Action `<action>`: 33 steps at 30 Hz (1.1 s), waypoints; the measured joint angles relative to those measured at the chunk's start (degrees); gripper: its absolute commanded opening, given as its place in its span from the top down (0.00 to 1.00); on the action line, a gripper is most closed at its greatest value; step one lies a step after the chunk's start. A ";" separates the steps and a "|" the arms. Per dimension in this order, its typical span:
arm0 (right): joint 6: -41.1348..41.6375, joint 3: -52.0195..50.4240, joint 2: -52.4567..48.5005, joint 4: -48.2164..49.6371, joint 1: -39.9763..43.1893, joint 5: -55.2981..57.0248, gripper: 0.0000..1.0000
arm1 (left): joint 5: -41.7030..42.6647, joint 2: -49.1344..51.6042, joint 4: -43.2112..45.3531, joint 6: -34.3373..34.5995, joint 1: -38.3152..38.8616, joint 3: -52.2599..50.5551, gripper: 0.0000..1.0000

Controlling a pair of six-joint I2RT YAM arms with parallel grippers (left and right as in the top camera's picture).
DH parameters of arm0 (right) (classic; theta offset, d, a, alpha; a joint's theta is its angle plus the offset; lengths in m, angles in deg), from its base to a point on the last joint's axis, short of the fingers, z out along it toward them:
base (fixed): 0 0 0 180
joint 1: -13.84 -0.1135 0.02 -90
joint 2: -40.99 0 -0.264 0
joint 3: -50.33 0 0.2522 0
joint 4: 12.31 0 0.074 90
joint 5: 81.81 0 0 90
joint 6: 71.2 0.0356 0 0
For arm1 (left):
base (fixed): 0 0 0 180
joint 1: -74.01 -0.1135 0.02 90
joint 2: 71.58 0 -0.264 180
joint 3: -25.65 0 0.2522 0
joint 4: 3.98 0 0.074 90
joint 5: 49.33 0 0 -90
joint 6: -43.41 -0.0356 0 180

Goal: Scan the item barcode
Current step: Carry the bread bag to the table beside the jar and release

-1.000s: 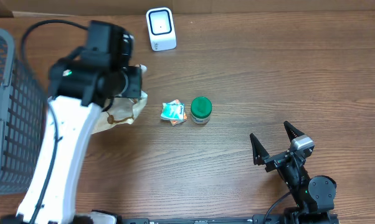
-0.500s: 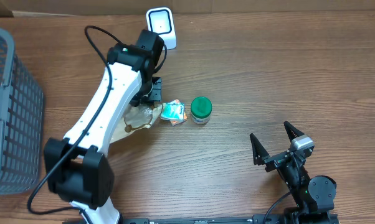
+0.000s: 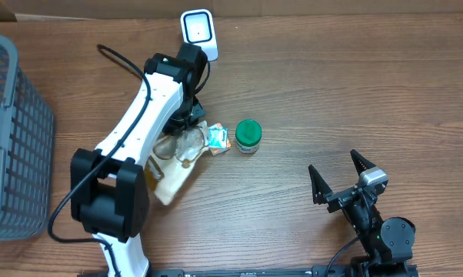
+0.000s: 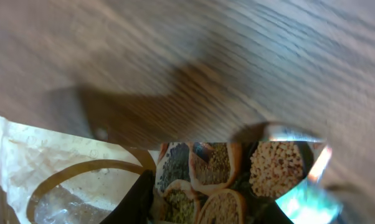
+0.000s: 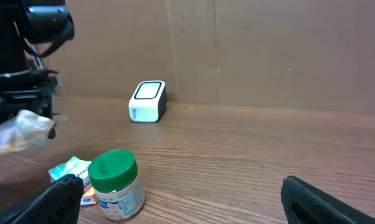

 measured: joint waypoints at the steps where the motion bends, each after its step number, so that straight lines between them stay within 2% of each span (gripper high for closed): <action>1: 0.00 0.00 0.00 0.02 0.00 -0.02 0.00 | -0.02 0.63 0.00 4.20 0.00 0.00 0.95; 8: 0.02 0.00 0.00 0.00 0.00 0.00 0.00 | -0.04 3.52 0.02 25.20 0.00 0.00 0.96; 14: 0.00 0.00 0.00 0.02 0.00 -0.02 0.00 | -3.69 3.61 0.02 35.47 0.00 -0.02 0.96; 24: 0.00 0.00 0.00 0.00 0.00 -0.02 0.00 | -13.31 3.61 -1.07 39.04 -2.05 -0.02 0.96; 33: 0.00 0.00 0.00 0.00 0.00 -0.02 0.00 | -15.72 4.22 1.14 39.30 -6.10 -0.04 0.96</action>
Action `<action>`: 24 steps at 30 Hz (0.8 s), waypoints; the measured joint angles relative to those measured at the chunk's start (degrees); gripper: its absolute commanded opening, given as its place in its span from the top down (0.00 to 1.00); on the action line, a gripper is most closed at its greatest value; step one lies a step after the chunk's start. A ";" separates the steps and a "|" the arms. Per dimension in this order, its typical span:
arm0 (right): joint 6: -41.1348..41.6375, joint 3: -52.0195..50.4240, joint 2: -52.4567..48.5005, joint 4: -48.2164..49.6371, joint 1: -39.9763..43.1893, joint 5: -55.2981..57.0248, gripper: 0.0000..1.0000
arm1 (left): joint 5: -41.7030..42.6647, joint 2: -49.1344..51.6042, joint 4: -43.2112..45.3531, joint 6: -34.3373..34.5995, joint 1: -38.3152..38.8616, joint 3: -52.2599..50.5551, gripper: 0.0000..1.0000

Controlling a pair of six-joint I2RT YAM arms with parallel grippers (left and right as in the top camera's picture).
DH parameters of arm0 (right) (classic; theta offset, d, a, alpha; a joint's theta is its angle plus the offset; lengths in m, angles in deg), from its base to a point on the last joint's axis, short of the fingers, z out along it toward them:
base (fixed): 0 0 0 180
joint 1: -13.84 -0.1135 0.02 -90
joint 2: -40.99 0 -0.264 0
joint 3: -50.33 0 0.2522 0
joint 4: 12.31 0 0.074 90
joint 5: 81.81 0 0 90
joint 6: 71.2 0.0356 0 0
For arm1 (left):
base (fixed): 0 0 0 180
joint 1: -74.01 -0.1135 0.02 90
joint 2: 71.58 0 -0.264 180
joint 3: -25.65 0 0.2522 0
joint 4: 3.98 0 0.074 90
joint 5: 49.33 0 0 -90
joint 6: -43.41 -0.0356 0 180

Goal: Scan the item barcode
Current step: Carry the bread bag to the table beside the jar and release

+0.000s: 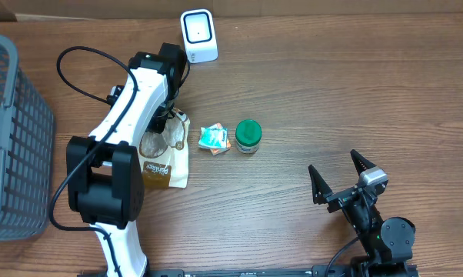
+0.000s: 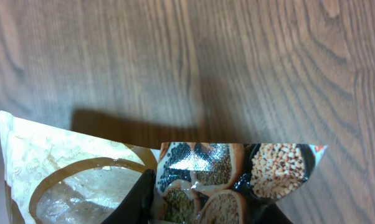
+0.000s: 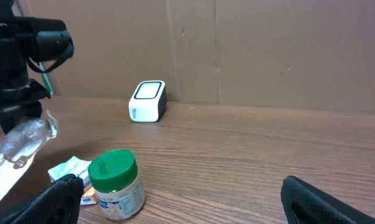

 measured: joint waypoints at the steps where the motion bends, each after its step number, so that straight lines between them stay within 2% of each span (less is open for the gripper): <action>1: 0.00 0.00 0.00 0.02 0.00 0.02 0.00 | -0.13 0.57 0.50 0.11 -0.04 0.00 0.96; 6: 0.02 0.00 0.00 0.00 0.00 -0.02 0.00 | 0.74 6.05 3.48 0.13 0.07 0.00 0.96; 10: 0.02 0.00 0.00 0.02 0.00 0.00 0.00 | 4.52 10.43 5.51 0.15 0.07 0.00 0.95; 20: 0.00 0.00 0.00 0.00 0.00 0.00 0.00 | 9.31 10.51 8.83 0.96 1.49 0.46 0.96; 21: 0.02 0.00 0.00 0.00 0.00 -0.02 0.00 | 9.60 10.51 9.16 0.96 2.08 0.50 0.93; 22: 0.02 0.00 0.00 -0.02 0.00 -0.02 0.00 | 9.75 10.51 9.33 0.98 2.56 0.55 0.67; 24: 0.00 0.00 0.00 0.02 0.00 0.00 0.00 | 10.19 10.51 9.77 0.85 3.48 0.61 0.25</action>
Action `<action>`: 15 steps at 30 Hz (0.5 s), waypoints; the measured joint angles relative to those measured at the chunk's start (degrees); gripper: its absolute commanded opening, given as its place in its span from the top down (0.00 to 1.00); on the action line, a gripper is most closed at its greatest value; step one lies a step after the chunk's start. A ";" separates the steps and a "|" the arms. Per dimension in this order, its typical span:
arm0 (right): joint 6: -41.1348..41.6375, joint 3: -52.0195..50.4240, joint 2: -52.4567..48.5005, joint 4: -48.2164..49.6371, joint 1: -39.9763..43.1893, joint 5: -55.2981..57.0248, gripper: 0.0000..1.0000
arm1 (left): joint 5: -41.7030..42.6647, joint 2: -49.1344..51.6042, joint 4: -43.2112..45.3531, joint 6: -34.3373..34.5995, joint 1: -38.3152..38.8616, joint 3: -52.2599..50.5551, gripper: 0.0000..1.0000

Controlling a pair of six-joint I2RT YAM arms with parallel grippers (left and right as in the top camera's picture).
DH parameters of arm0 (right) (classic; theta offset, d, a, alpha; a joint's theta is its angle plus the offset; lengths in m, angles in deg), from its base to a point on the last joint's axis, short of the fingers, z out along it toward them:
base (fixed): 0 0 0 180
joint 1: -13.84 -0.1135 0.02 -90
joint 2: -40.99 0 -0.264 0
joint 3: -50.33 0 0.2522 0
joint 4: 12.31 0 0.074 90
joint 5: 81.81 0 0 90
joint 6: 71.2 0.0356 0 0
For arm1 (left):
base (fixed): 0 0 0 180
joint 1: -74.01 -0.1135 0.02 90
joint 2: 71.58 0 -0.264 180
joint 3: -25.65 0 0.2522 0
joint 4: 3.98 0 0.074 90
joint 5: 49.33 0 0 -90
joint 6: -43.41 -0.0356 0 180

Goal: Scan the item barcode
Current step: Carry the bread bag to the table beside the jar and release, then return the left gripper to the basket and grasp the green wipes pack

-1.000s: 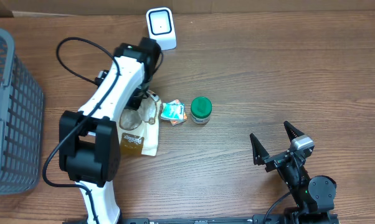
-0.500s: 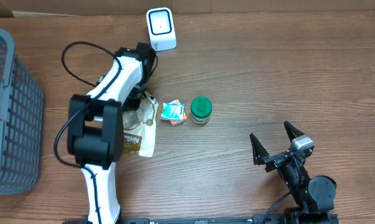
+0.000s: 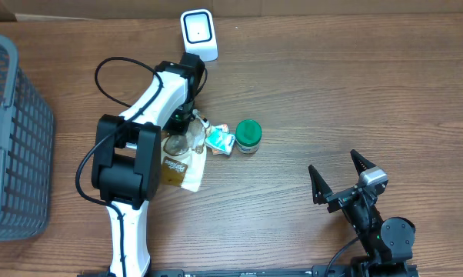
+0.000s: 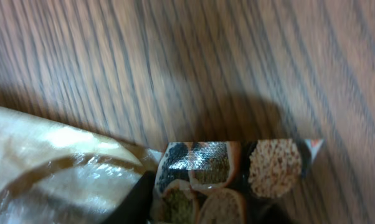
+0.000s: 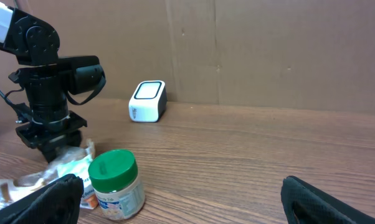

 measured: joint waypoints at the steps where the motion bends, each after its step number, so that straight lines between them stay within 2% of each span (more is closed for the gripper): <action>1: 0.00 0.00 0.00 -0.02 0.00 0.00 0.00 | 0.15 0.00 0.11 -0.13 0.26 0.04 0.12; 2: 0.04 0.00 0.00 -0.02 0.00 -0.02 0.00 | 0.48 0.00 0.11 -0.66 0.26 0.15 0.03; 3: 0.02 0.00 0.00 0.00 0.00 0.00 0.00 | 0.52 0.00 0.13 -1.42 0.31 0.35 0.00; 9: 0.02 0.00 0.00 0.00 0.00 0.00 0.00 | 0.37 0.31 -4.42 -8.22 0.20 3.37 0.00; 15: 0.02 0.00 0.00 -0.02 0.00 0.00 0.00 | -5.95 -0.11 -9.57 -15.54 0.20 10.97 0.00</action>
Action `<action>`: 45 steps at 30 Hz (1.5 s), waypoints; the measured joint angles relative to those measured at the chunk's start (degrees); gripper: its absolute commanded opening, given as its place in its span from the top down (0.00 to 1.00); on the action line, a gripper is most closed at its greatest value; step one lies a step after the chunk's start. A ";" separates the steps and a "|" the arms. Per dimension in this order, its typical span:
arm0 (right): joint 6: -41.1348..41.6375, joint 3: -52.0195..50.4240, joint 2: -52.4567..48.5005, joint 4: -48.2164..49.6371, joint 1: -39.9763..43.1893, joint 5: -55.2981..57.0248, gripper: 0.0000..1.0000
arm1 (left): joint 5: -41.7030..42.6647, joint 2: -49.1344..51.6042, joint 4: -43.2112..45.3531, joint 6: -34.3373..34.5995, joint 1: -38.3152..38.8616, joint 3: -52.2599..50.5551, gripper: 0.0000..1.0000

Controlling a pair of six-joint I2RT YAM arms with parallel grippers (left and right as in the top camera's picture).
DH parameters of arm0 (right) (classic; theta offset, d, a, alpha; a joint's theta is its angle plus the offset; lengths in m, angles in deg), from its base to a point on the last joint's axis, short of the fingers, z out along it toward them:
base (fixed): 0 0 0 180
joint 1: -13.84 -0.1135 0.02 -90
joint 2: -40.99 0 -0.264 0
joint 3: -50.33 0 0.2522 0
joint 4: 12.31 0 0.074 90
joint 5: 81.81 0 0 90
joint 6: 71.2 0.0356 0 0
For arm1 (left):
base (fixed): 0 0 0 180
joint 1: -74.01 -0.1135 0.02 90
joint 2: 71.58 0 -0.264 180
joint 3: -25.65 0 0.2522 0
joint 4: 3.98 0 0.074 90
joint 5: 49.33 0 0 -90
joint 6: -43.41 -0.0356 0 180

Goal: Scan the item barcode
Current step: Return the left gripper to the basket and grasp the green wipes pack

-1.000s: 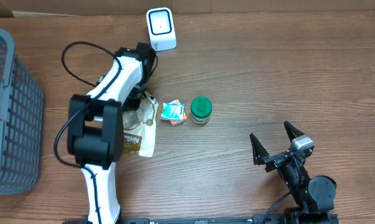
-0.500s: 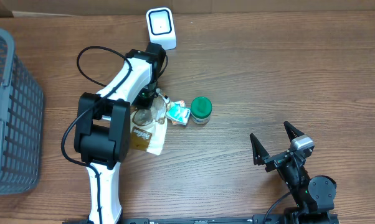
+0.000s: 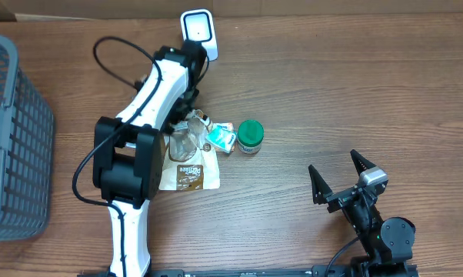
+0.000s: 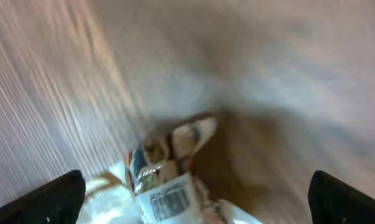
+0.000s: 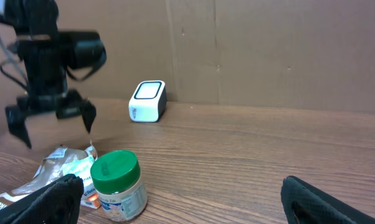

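Note:
The item, a tan snack bag [image 3: 187,160] with a clear window, lies flat on the table left of centre. In the blurred left wrist view the bag [image 4: 166,186] shows a white barcode label. My left gripper [image 4: 197,198] is open and raised just above the bag's top end, holding nothing. It also shows as the left gripper [image 5: 50,118] in the right wrist view, jaws spread. The white scanner [image 3: 198,29] stands at the table's far edge, just beyond the left arm. My right gripper [image 3: 342,178] is open near the front right, holding nothing.
A green-lidded jar [image 3: 250,136] and a small teal packet [image 3: 220,137] sit right of the bag. A grey mesh basket [image 3: 12,138] stands at the left edge. A brown cardboard wall [image 5: 268,50] runs behind the table.
My left gripper has opened and let go of the bag and now stands higher, nearer the scanner. The bag lies flatter and slightly farther right. The right arm has not moved.
My left gripper held the bag lifted next to the packet and jar. Then it held the bag farther left, in front of the scanner. Later the bag was low against the packet, still gripped. Now it lies released on the table.

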 measured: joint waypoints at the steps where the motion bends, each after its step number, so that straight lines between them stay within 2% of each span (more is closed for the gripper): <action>1: -0.04 0.00 0.00 0.00 0.00 0.00 0.00 | -1.09 -0.50 -0.22 -2.03 0.00 1.11 0.00; 4: 0.00 0.00 0.00 0.00 0.00 0.02 0.00 | -3.63 -3.63 -0.39 -10.34 -0.02 4.24 0.00; 10: -0.02 0.00 0.00 0.02 0.02 0.00 0.00 | -4.63 -16.46 -1.07 -32.54 -0.83 14.29 0.00; 15: 0.00 0.00 0.00 0.02 0.00 0.00 0.00 | -4.39 -29.46 -3.45 -41.53 -6.14 18.71 0.00; 22: 0.00 0.00 0.00 0.00 0.00 0.00 0.00 | -4.76 -40.89 -9.16 -46.14 -22.01 20.04 0.00; 26: 0.00 0.00 0.00 0.00 0.00 0.02 0.00 | -5.11 -40.41 -10.93 -46.99 -31.93 19.41 0.06; 31: -0.02 0.00 0.00 0.02 0.00 -0.02 0.00 | -4.87 -37.62 -10.03 -47.84 -41.57 16.24 0.08; 37: 0.00 0.00 0.00 0.00 0.00 0.00 0.00 | -2.62 -36.76 -6.99 -51.17 -49.75 9.77 0.08; 41: -0.02 0.00 0.00 0.00 0.00 -0.02 0.00 | -0.13 -36.63 -2.34 -55.17 -54.84 1.57 0.07; 43: -0.02 0.00 0.00 0.00 0.00 0.02 0.00 | 0.46 -36.63 0.33 -56.70 -56.59 -1.86 0.01; 45: -0.02 0.00 0.00 0.00 0.00 0.00 0.00 | 0.94 -36.48 3.45 -58.84 -58.42 -5.57 0.00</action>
